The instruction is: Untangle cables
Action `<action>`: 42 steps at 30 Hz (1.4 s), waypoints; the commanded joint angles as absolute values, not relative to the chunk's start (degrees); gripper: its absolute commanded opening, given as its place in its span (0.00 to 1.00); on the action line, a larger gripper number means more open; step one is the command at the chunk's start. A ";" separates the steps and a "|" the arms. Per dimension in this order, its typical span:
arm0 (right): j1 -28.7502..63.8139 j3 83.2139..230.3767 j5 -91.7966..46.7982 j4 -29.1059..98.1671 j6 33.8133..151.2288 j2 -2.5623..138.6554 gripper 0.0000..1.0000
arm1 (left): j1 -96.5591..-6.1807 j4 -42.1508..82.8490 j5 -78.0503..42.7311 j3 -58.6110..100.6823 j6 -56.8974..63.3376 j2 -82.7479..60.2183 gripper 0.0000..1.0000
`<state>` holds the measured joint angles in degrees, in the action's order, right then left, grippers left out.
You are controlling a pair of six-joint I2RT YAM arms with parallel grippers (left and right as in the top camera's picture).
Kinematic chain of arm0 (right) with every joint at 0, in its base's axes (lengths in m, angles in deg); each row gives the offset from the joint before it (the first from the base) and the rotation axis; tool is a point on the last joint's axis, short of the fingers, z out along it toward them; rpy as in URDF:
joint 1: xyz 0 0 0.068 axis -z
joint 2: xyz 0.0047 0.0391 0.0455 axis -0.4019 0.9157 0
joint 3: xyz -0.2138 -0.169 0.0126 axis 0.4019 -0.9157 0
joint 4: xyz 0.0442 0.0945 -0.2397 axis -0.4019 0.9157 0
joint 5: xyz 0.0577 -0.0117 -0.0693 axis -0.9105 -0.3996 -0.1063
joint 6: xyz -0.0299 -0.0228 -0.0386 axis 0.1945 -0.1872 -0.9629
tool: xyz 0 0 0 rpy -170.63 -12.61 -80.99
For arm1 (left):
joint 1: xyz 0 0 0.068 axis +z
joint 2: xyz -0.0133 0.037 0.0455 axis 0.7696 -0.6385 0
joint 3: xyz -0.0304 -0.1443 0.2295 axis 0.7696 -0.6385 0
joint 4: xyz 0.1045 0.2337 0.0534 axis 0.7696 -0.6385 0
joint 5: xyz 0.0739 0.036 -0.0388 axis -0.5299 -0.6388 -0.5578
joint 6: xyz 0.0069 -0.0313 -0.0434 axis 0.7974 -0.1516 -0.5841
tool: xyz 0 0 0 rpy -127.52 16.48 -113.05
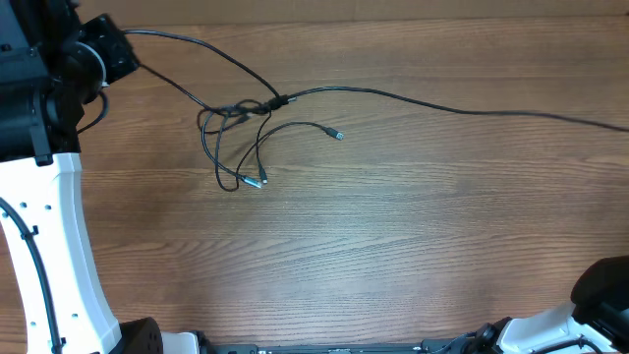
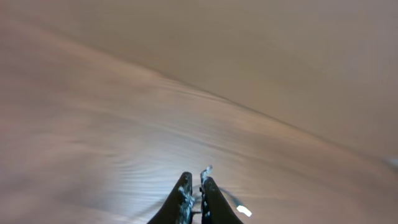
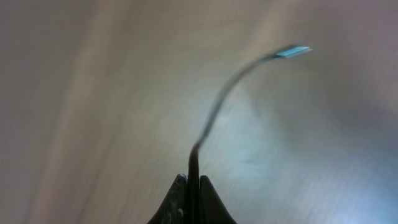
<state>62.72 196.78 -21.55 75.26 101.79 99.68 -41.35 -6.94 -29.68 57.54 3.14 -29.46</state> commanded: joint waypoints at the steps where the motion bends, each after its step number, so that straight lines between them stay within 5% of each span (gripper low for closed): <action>1: 59.79 196.50 -43.73 74.19 85.53 99.60 0.04 | -43.88 -6.00 -7.52 58.11 11.62 -28.50 0.04; 2: 58.68 196.50 -48.08 74.71 81.68 99.60 0.06 | -44.98 -6.55 -6.56 58.11 13.88 -28.65 0.04; 4: 56.14 196.50 -52.17 76.73 77.05 99.62 0.40 | -47.34 -8.43 -7.93 58.11 17.50 -28.87 0.04; 6: 52.82 196.50 -53.44 78.85 74.34 99.60 0.64 | -49.33 -10.09 -10.18 58.08 18.75 -29.29 0.04; 11: 43.62 196.50 -53.50 84.35 65.07 99.62 0.83 | -54.40 -9.50 -10.99 58.00 18.71 -30.93 0.04; 15: 35.73 196.50 -52.56 88.00 61.11 99.62 0.87 | -58.16 -4.93 -13.33 58.00 17.94 -32.28 0.04; 20: 28.86 196.50 -46.92 89.03 61.79 99.62 0.87 | -61.11 -5.67 -19.63 58.00 17.63 -34.58 0.60; 23: 26.64 196.50 -43.47 89.88 62.75 99.62 0.88 | -62.03 -9.80 -22.36 58.00 17.63 -36.56 0.70; 31: 26.00 196.50 -36.13 91.37 68.33 99.62 0.88 | -62.13 -25.78 -30.84 58.00 17.63 -44.54 0.84; 42: 26.00 196.50 -35.86 92.31 68.30 99.62 0.88 | -62.09 -38.28 -32.37 58.00 24.10 -51.10 0.91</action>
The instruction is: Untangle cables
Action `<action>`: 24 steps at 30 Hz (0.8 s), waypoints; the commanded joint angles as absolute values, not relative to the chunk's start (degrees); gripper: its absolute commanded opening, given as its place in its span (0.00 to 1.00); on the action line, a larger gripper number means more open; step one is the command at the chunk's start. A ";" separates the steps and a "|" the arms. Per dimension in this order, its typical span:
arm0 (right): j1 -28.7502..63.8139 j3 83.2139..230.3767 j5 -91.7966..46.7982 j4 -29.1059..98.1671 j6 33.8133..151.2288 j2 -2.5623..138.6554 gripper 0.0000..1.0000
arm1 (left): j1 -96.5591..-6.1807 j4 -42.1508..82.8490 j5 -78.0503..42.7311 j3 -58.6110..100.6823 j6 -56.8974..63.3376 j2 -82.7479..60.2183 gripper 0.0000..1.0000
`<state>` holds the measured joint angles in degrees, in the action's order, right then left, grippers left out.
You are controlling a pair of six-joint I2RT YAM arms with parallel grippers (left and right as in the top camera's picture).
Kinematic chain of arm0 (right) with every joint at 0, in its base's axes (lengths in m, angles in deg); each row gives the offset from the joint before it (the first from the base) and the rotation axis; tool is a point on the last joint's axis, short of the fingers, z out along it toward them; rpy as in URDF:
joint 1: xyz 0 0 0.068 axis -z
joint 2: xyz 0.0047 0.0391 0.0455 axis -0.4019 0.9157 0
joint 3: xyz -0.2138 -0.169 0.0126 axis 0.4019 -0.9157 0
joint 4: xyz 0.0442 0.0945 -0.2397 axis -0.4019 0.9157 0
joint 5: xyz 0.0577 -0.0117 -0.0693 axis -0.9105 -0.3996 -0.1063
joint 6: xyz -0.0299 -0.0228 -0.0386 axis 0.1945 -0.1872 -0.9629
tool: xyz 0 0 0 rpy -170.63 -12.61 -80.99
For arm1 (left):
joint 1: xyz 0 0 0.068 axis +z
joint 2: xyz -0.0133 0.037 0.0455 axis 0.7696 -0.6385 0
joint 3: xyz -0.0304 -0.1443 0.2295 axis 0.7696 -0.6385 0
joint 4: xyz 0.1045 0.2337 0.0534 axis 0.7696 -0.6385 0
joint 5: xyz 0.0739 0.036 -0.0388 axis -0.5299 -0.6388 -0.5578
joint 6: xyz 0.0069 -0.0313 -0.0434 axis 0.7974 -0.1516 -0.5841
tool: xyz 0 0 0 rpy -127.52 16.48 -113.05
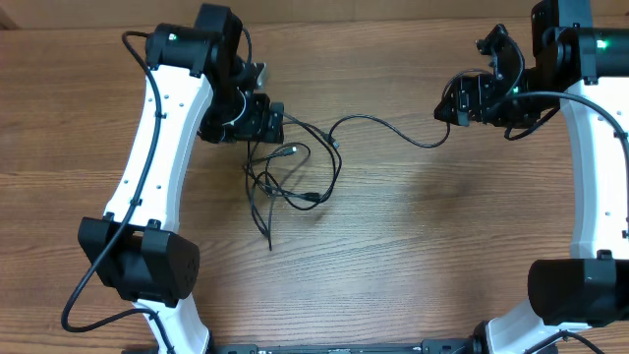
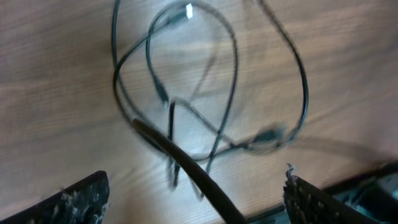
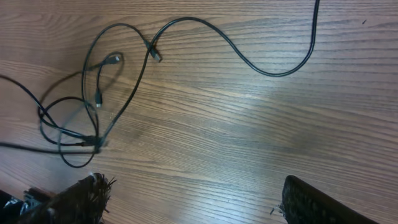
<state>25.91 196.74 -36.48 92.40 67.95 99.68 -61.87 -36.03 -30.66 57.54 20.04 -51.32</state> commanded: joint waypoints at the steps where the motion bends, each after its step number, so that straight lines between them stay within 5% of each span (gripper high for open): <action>1: 26.00 196.50 -35.89 92.31 68.33 99.62 0.88 | -62.09 -39.09 -33.20 58.00 24.39 -51.10 0.91; 7: 26.00 196.50 -35.86 92.42 68.30 99.62 0.89 | -62.20 -42.28 -33.70 57.86 28.91 -51.10 1.00; 17: 26.00 196.50 -35.89 92.59 68.30 99.62 0.89 | -63.27 -42.28 -14.84 57.80 55.10 -51.54 1.00; 21: 26.00 196.50 -35.91 92.59 68.33 99.62 0.89 | -63.25 -40.38 -18.88 57.76 51.60 -51.86 0.94; 24: 26.00 196.50 -35.91 92.59 68.33 99.62 0.89 | -63.27 -36.34 -34.03 57.32 33.94 -52.43 1.00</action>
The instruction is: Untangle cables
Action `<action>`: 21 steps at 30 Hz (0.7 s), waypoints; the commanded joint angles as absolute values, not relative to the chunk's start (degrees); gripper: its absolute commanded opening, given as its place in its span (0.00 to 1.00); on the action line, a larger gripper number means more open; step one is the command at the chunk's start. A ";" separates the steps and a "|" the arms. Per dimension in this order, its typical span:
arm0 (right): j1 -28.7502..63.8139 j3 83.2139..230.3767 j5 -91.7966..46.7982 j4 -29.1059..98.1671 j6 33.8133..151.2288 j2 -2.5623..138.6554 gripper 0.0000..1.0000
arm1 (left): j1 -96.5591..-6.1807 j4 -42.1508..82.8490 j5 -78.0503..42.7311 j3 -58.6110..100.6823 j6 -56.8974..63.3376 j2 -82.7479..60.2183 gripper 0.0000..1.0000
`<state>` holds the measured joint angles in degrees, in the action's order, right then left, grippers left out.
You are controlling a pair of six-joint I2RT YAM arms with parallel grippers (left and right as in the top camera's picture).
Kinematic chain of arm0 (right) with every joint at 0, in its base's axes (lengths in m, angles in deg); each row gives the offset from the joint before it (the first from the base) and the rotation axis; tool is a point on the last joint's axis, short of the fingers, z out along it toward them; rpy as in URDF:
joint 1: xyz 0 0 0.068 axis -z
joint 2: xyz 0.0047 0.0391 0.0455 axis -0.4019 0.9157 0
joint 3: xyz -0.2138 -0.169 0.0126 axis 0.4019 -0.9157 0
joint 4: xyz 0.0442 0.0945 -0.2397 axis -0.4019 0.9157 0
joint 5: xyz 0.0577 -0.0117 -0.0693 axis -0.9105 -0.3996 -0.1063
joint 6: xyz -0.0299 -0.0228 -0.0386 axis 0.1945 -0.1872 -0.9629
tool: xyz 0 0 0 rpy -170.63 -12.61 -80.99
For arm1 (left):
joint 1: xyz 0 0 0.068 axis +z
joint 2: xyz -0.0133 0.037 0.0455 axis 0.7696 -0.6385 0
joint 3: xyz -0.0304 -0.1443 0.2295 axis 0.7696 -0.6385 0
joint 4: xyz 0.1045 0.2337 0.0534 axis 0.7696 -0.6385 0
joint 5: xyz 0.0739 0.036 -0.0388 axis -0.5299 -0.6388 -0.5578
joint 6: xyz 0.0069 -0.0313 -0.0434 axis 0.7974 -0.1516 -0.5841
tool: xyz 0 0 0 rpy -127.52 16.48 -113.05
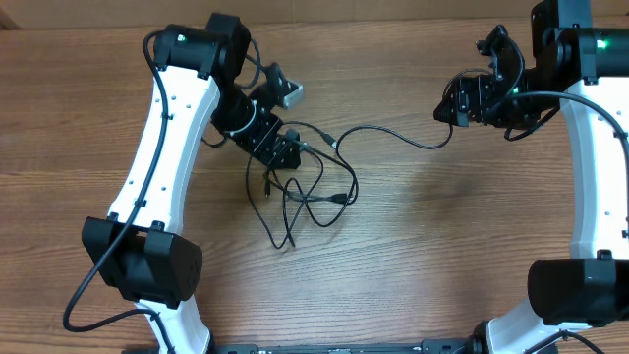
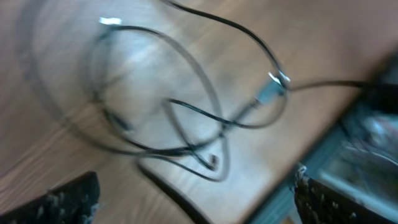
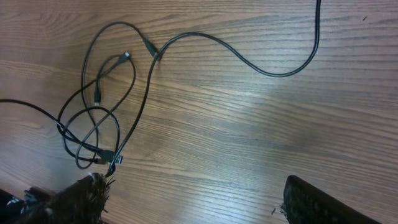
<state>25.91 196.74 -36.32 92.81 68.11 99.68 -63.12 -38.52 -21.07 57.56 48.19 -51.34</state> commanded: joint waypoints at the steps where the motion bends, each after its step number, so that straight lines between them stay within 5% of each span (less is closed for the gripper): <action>1: 26.00 196.50 -35.91 92.62 68.33 99.62 0.89 | -63.27 -36.62 -38.14 57.21 30.29 -52.76 1.00; 8: 26.00 196.50 -35.91 92.77 68.33 99.62 0.89 | -64.71 -41.95 -24.26 53.49 42.68 -56.24 0.99; 21: 26.00 196.50 -35.91 92.59 68.30 99.62 0.90 | -65.74 -41.69 -28.72 43.57 31.12 -63.60 1.00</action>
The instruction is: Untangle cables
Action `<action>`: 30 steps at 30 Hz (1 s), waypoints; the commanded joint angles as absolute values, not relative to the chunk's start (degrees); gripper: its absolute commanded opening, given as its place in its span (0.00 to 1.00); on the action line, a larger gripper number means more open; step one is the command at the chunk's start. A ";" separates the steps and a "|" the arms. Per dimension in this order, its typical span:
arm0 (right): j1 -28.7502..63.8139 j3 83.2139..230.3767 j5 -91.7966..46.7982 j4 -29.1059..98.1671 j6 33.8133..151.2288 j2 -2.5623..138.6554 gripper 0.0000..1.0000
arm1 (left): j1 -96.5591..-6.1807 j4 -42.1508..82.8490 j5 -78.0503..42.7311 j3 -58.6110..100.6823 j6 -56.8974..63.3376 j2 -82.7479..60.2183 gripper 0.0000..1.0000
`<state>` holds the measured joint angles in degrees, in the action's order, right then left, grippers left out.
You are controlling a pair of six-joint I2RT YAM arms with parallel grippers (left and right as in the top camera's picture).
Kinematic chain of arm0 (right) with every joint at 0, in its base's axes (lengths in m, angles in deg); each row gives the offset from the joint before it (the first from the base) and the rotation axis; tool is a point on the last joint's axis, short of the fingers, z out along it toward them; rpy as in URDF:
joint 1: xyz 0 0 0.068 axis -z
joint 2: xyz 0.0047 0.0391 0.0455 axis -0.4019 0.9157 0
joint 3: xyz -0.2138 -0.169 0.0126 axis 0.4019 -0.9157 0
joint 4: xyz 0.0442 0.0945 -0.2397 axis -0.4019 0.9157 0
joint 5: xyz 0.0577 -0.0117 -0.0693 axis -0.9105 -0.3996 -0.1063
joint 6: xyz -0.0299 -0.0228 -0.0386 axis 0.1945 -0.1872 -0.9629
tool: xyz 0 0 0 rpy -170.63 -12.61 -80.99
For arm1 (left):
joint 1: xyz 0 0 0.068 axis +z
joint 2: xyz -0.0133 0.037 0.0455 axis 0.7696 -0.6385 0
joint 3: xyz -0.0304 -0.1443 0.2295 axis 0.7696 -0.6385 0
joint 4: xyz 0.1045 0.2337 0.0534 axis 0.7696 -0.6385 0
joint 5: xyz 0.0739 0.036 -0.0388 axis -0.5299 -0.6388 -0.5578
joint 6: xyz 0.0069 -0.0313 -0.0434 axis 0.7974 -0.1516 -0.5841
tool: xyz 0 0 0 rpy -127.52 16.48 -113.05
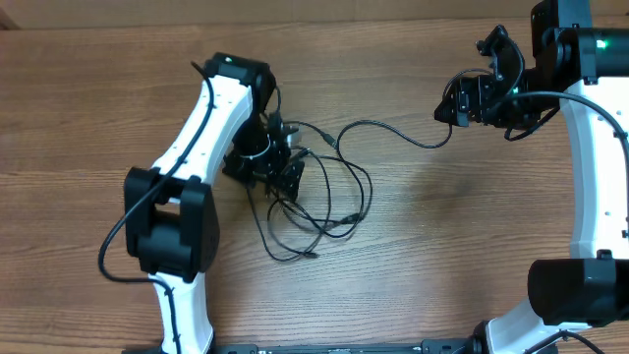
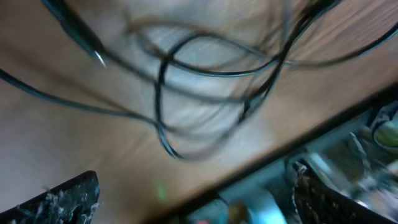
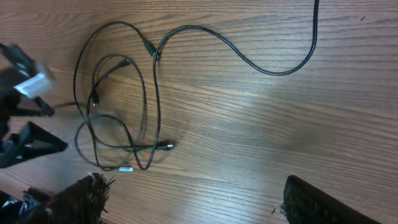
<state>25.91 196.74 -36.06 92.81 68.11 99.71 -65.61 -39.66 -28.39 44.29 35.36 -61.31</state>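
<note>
Several thin black cables [image 1: 319, 202] lie in overlapping loops at mid-table, with small plugs [image 1: 349, 215] at their ends. One strand [image 1: 393, 130] runs right toward my right gripper [image 1: 457, 106], which hangs open above the far right; its wrist view shows the loops [image 3: 118, 124] and a silver plug [image 3: 126, 168] well ahead of the open gripper [image 3: 193, 193]. My left gripper [image 1: 280, 172] sits at the left edge of the tangle. In the blurred left wrist view the gripper [image 2: 196, 193] is open, with loops [image 2: 186, 93] just beyond it.
The wooden table [image 1: 472, 246] stretches bare to the right and front of the tangle. The white left arm [image 1: 206, 118] crosses the table's left half. The right arm [image 1: 590, 147] stands along the right edge.
My left gripper has shifted a little toward the front and its arm has swung round. The loops have spread toward the front right, with a plug now lower down. The right arm has not moved.
At first both grippers were shut, the right on a cable, with a strand stretched across to the right edge. Then both stood open, the left over the tangle, the right at the far right. The loops have since spread toward the front right.
</note>
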 commanded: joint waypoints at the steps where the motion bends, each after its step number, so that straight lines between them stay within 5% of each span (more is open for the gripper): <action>1: 26.00 196.50 -35.91 92.57 68.30 99.62 0.90 | -65.76 -42.35 -28.68 43.50 29.79 -64.30 1.00; 16: 26.00 196.50 -35.60 92.33 68.37 99.62 0.90 | -68.58 -30.13 -19.91 44.01 28.10 -64.52 0.93; 30: 26.00 196.50 -28.41 92.29 72.87 99.62 0.93 | -78.59 -30.74 -32.17 44.01 16.17 -64.54 0.91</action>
